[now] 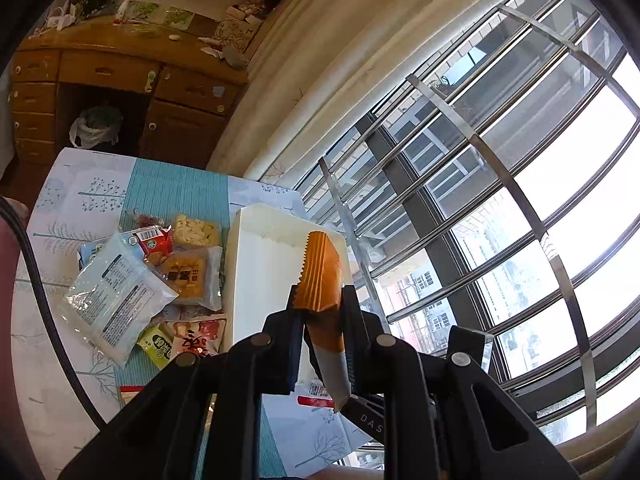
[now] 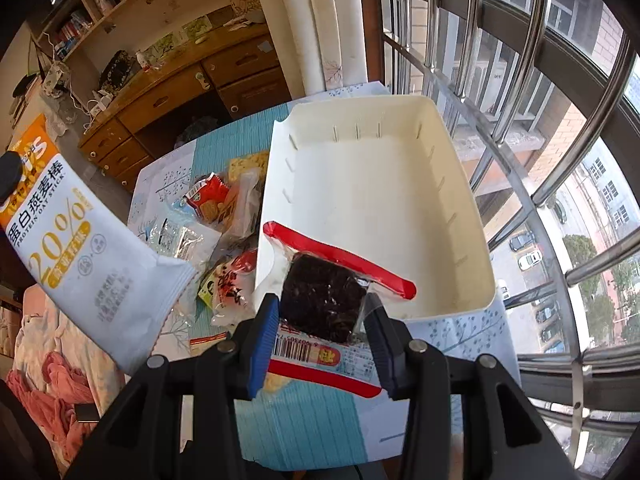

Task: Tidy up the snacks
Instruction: 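Carry the oats bar and chocolate bag with both tools over the white tray, then open both tools to drop the two snacks into the white tray, then withdraw both tools from the tray toward the remaining snacks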

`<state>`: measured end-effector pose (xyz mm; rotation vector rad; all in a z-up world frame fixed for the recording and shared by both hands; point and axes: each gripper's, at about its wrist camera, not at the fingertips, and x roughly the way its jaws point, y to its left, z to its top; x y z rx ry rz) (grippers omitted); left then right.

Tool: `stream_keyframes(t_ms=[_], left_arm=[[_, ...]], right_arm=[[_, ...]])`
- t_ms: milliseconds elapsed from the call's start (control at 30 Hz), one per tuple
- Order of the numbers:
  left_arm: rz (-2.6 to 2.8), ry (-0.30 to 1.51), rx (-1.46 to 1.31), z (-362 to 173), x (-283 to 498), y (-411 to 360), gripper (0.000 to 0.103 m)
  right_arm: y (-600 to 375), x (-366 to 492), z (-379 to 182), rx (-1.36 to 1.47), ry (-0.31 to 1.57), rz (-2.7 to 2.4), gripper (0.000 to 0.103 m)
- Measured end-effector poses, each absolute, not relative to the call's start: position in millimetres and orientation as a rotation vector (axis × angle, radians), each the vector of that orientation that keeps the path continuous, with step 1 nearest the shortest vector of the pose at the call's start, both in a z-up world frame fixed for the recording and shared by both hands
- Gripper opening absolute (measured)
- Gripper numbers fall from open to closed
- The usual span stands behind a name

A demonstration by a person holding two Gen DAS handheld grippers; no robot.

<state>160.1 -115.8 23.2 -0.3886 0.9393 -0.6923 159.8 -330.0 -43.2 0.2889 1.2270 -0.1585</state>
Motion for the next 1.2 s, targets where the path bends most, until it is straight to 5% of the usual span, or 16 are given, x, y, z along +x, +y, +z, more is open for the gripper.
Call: stream_keyframes(t_ms=[200,233,333,1200], left_arm=[[-0.664,0.978,-0.371,5.6,165.9,-164.2,0.018],[-0.656,0.996,-0.359,2.2,167.9,-173.8,0.026],[-0.605,1.008,-0.315,-0.4,170.1,-189.2,0.080],[-0.310,1.023,-0.157,-21.8,157.2,-90.7,0.083]], right_arm=[[-366.1,167.4,-48.9,0.244,1.218,-0.132,0.044],[-371.2,168.6,-49.9,0.243,1.227,-0.130,0.045],[-386.2,172.2,-55.7,0.257,1.252,-0.118,0.045],[-349.4,156.2,-87.5,0.487,1.353,-0.101,0.052]])
